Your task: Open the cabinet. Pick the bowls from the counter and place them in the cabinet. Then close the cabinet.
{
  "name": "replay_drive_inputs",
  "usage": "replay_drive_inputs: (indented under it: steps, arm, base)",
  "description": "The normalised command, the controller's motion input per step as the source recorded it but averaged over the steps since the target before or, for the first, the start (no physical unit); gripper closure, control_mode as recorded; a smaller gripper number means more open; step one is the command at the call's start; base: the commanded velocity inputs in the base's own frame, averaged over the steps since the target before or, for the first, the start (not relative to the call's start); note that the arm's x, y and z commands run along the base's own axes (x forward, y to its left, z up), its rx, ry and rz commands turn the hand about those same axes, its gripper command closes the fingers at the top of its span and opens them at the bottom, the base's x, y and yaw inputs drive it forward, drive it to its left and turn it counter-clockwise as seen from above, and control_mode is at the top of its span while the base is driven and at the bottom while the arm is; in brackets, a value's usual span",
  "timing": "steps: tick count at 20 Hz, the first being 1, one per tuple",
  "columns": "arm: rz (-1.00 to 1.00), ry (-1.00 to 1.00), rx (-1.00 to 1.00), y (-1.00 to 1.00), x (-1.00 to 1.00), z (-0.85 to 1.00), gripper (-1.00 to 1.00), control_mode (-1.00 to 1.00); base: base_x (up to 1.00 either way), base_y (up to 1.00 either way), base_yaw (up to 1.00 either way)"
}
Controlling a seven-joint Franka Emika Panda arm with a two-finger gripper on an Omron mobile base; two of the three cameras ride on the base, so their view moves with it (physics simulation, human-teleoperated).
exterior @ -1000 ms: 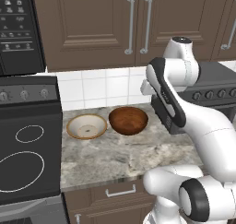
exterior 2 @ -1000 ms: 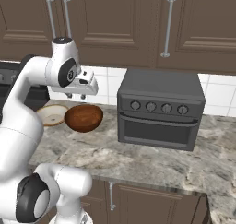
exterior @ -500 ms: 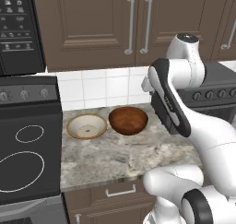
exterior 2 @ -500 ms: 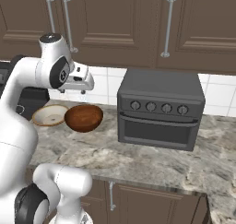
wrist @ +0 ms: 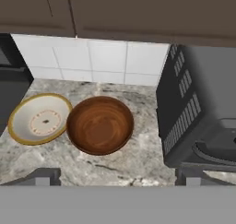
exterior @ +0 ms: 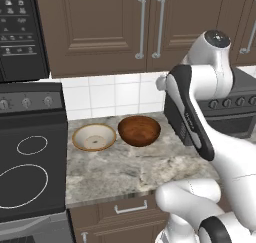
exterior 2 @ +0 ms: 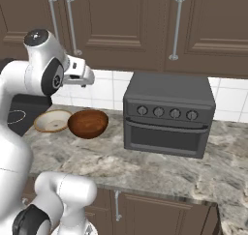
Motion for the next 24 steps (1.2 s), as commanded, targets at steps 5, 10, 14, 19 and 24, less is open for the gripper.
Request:
replay_drive_inputs:
  steps: [5,10,14,19,24]
  arm:
    - [0.0,-0.25,-0.01,0.02,0.0,0.49,-1.0,-1.0]
    - [0.0,-0.18,0.0,0.0,0.0,0.4,-1.0,-1.0]
    - [0.03,-0.24,-0.03,0.01,0.01,0.47,-1.0,-1.0]
    - [0.0,-0.19,-0.03,0.07,0.03,0.44,-1.0,-1.0]
    - [0.0,0.0,0.0,0.24,0.11,0.36,-1.0,-1.0]
  base:
    - [0.0,0.0,0.0]
    - [0.0,0.0,0.0]
    - [0.0,0.0,0.0]
    - [0.0,0.0,0.0]
    - [0.0,0.0,0.0]
